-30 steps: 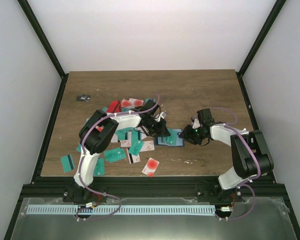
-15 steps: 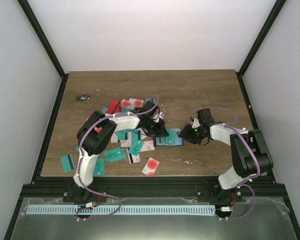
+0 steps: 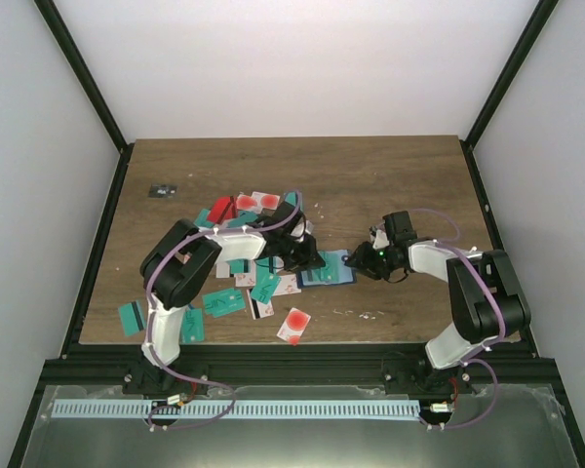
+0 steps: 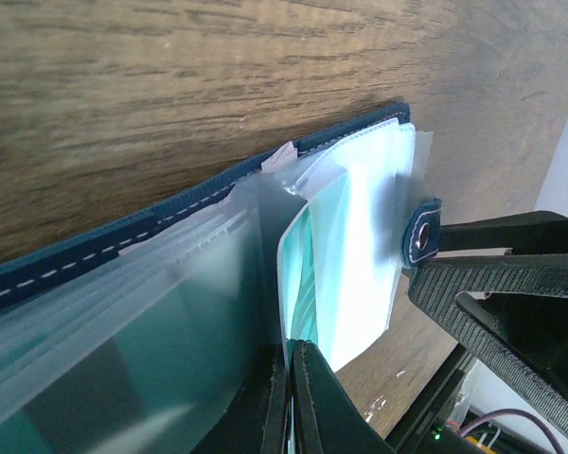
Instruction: Put the credit cards into the card holder
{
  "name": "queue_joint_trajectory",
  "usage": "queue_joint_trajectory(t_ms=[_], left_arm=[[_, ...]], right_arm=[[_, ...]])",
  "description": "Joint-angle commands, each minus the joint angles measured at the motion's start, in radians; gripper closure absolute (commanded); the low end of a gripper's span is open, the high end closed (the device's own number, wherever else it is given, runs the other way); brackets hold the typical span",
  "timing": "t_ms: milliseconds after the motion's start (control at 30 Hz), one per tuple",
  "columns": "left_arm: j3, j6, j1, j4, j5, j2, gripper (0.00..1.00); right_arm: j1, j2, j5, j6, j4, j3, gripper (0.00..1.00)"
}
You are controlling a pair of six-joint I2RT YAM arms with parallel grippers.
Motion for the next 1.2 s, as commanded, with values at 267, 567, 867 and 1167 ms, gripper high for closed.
queue_joint_trajectory(t_ms=[267, 567, 867, 1167], left_arm=[[-0.117, -0.094, -0.007, 0.023, -0.138, -0.053, 0.96], [-0.135, -0.12, -0.015, 0.066, -0.155, -0.056, 0.96], [-0.118, -0.136, -0.02, 0.127, -0.133, -0.026, 0.96], [-0.065, -0.119, -0.056, 0.12, -0.091, 0.044, 0.96]], right_arm=[[0.007, 0.048, 0.017, -0.006, -0.051, -0.049, 0.63], [0.007, 0.055, -0.003, -0.01, -0.04, -0.06, 0.63], [0.007, 0.063, -0.014, -0.021, -0.04, -0.058, 0.63], [0.007, 0.078, -0.023, -0.023, -0.03, -0.048, 0.63]])
